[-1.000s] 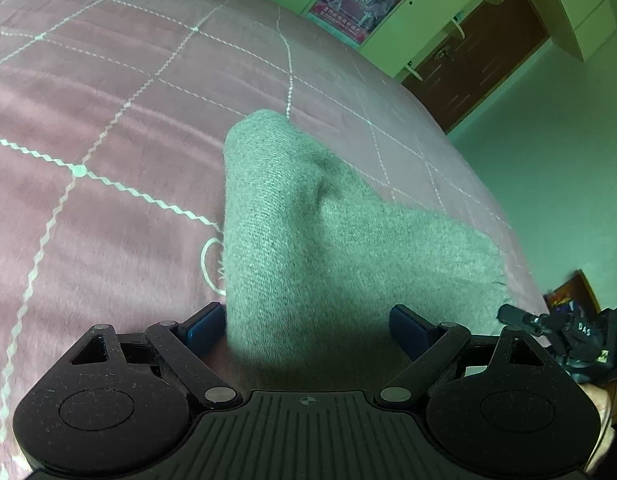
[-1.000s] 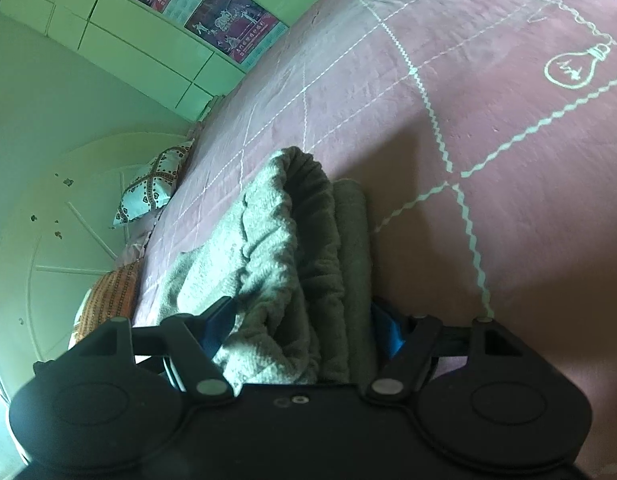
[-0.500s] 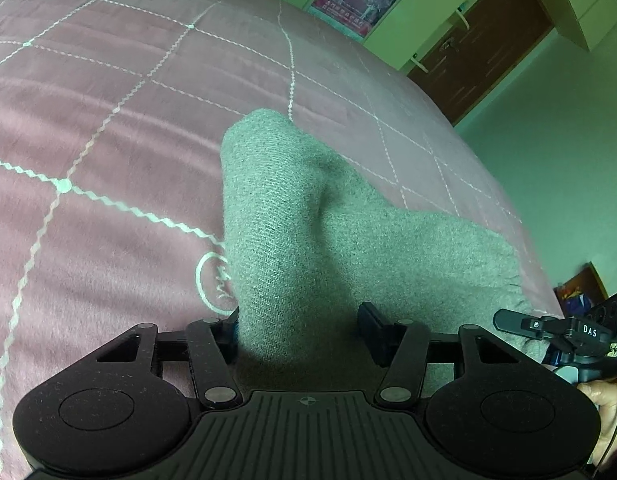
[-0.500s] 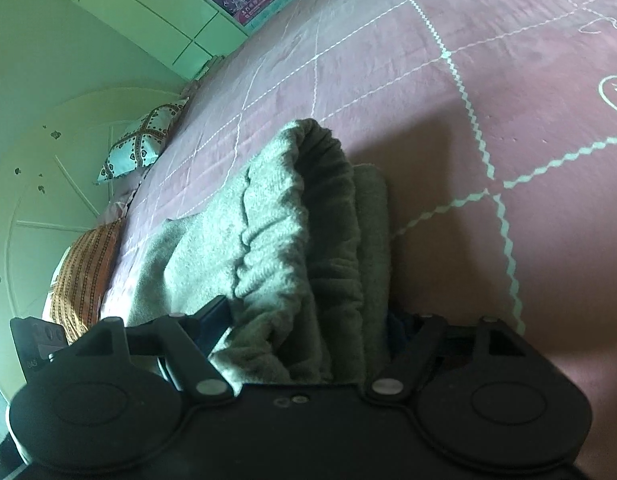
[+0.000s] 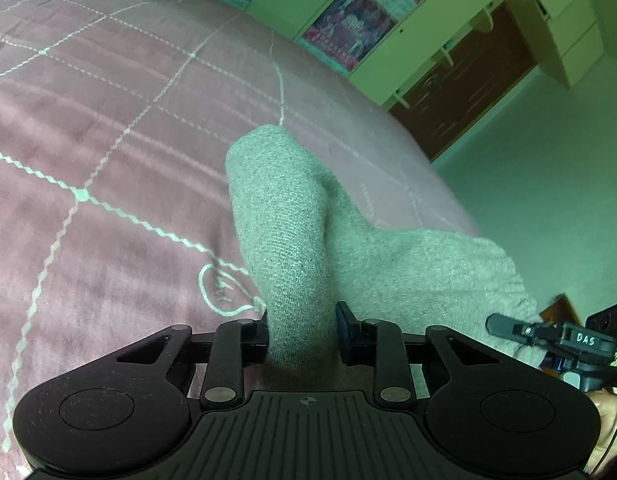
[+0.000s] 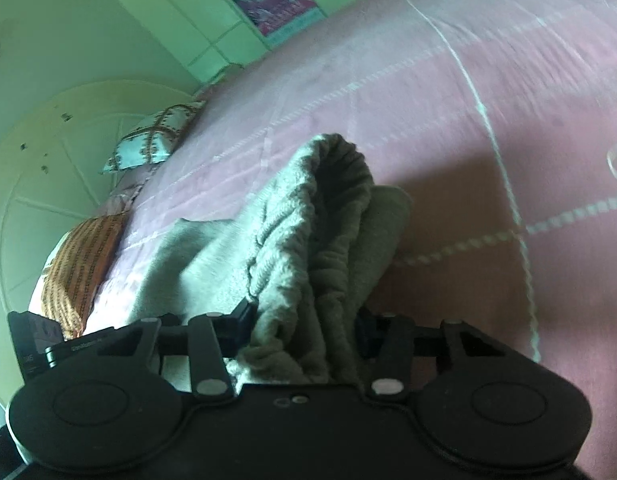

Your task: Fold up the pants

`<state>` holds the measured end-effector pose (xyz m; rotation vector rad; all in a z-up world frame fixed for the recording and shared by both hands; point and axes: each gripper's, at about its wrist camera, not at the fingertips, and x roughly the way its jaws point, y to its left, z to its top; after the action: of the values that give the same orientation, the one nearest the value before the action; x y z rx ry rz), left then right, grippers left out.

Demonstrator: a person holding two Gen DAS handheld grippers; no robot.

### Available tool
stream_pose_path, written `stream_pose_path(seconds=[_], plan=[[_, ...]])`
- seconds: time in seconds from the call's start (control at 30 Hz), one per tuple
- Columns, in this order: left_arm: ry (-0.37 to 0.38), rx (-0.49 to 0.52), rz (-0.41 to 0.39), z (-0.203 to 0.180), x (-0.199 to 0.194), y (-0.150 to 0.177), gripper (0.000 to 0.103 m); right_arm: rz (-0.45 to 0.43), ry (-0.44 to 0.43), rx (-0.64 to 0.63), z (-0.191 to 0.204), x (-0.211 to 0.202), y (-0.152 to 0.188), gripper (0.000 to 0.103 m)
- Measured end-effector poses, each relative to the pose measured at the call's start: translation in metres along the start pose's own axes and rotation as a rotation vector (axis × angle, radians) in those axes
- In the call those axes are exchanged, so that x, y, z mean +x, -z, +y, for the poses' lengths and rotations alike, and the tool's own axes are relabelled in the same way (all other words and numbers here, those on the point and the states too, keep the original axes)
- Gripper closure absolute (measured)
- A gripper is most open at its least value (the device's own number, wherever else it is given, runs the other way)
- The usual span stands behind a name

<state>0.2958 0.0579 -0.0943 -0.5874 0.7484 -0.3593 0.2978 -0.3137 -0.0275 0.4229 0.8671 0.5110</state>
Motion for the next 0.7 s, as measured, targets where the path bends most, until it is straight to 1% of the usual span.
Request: stream_pose_path(seconds=[0.1, 0.17, 0.3, 0.43, 0.57, 0.63, 0.67, 0.7], plan=[[0.031, -0.010, -0.029, 0.000, -0.012, -0.005, 0.075, -0.010, -0.035, -0.063, 0.024, -0.006, -0.014, 0.065], [0.038, -0.013, -0.058, 0.002, -0.020, -0.013, 0.075, -0.014, -0.056, -0.100, 0.037, -0.004, -0.022, 0.065], [0.029, -0.018, -0.121, 0.017, -0.033, -0.049, 0.075, -0.026, -0.095, -0.147, 0.057, 0.016, -0.048, 0.066], [0.000, 0.007, -0.164, 0.031, -0.034, -0.094, 0.075, -0.050, -0.141, -0.134, 0.064, 0.047, -0.084, 0.066], [-0.028, 0.022, -0.185, 0.047, -0.013, -0.129, 0.075, -0.068, -0.152, -0.082, 0.053, 0.083, -0.111, 0.065], [-0.056, -0.010, -0.161, 0.066, 0.012, -0.136, 0.073, -0.066, -0.126, -0.038, 0.039, 0.104, -0.117, 0.060], [-0.113, -0.012, -0.126, 0.078, 0.029, -0.134, 0.060, -0.059, -0.091, -0.042, 0.031, 0.117, -0.115, 0.045], [-0.198, -0.024, -0.078, 0.084, 0.045, -0.130, 0.054, -0.024, 0.006, -0.039, 0.019, 0.134, -0.113, 0.017]])
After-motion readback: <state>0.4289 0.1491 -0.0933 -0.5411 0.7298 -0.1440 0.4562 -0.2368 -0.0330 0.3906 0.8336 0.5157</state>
